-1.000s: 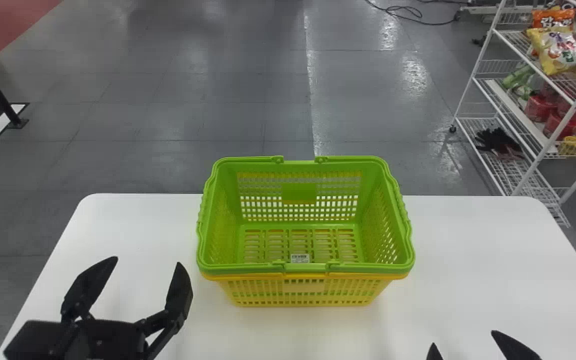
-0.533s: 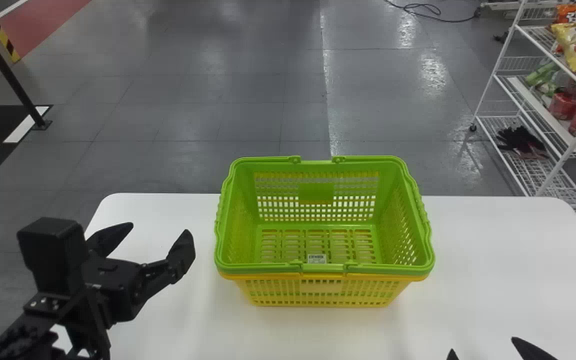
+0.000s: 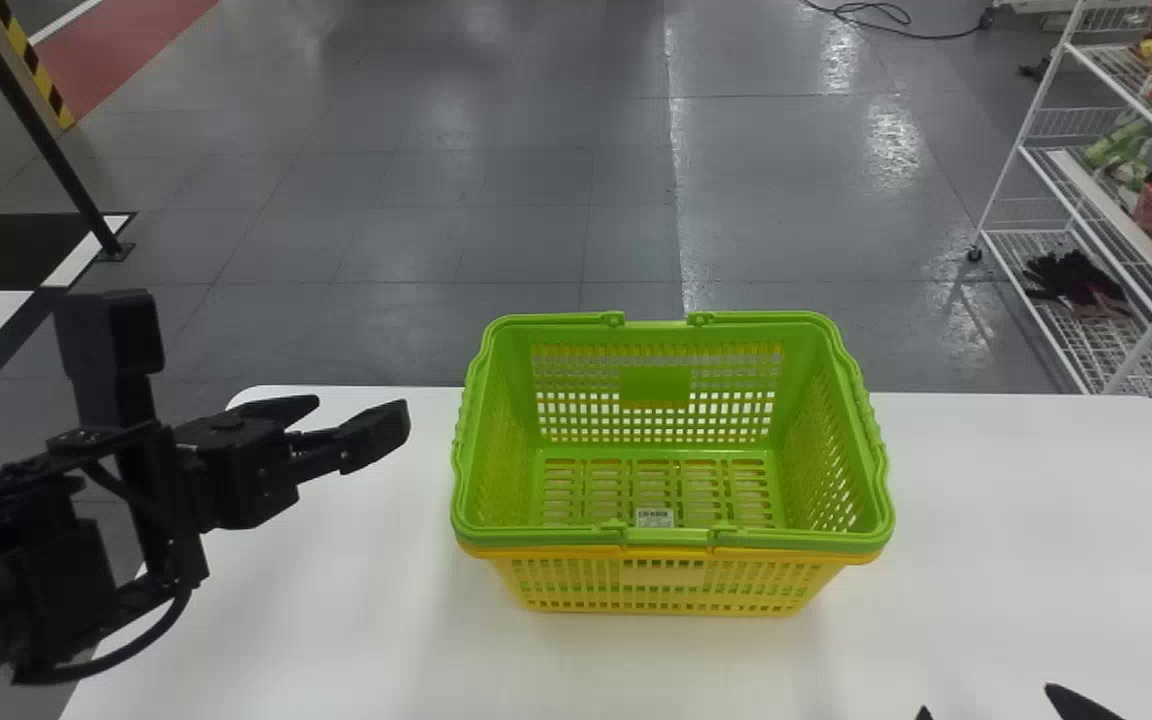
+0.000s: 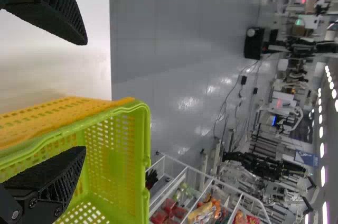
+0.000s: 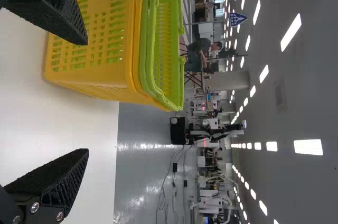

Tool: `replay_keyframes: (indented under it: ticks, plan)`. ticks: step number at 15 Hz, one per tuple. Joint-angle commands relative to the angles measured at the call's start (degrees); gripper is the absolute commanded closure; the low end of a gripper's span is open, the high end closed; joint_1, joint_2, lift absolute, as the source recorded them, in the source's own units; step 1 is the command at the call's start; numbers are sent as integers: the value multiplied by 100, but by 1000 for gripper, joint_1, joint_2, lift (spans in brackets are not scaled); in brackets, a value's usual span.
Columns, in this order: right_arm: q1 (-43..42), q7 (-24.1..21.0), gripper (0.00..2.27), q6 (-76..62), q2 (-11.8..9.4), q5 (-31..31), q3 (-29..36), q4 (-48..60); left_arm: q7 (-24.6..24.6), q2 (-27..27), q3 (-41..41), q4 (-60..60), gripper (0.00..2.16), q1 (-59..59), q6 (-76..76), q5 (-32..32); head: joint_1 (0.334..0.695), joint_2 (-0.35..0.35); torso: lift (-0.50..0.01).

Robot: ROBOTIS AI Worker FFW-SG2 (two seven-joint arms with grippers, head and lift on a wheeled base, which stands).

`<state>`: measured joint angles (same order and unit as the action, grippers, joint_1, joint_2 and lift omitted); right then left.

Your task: Grasp handle with right gripper to insert into left gripper then lift and swing left to center

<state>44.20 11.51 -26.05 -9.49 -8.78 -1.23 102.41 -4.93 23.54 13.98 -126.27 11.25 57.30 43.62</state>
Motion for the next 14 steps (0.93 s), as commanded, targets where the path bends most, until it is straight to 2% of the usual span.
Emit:
replay_keyframes:
  ticks: [1,10,14]
  plan:
    - [19,0,70,0,0,7,0,16,-202,1,43,594,107,-536,612,507,695,74,-93]
    - [107,0,73,35,9,25,26,86,-966,1,-335,3073,107,-2364,1632,1167,695,28,-93]
    - [107,0,73,52,9,34,26,95,-1327,10,-379,3987,107,-2909,1860,1193,695,18,-93]
